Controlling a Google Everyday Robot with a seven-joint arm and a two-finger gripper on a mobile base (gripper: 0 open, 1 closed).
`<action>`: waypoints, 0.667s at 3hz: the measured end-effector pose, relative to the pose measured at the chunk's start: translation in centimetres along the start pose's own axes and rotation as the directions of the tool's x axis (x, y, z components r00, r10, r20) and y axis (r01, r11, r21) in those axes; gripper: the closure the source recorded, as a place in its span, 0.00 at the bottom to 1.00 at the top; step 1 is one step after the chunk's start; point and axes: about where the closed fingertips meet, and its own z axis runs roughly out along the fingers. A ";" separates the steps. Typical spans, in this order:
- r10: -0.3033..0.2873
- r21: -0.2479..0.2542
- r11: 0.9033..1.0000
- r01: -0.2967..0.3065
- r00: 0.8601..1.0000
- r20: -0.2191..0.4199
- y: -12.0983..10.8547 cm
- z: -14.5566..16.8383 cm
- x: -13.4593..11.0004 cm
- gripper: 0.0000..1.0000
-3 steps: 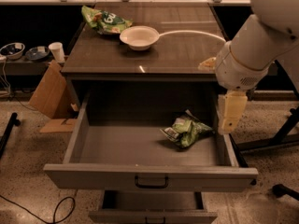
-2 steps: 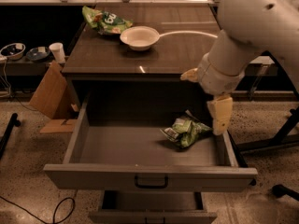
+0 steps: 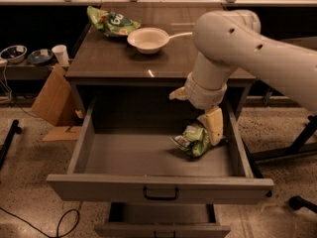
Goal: Pick green jalapeno chip bag from top drawer and place on counter
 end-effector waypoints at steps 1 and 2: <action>-0.025 0.001 1.000 0.025 1.000 0.004 -0.9 4.1 -0.7 0.00; 0.023 0.050 0.998 -0.022 1.000 -0.010 -2.2 8.7 -0.5 0.00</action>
Offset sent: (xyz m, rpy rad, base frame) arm 0.0352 0.0404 -0.1182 0.0437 -0.0957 -0.0881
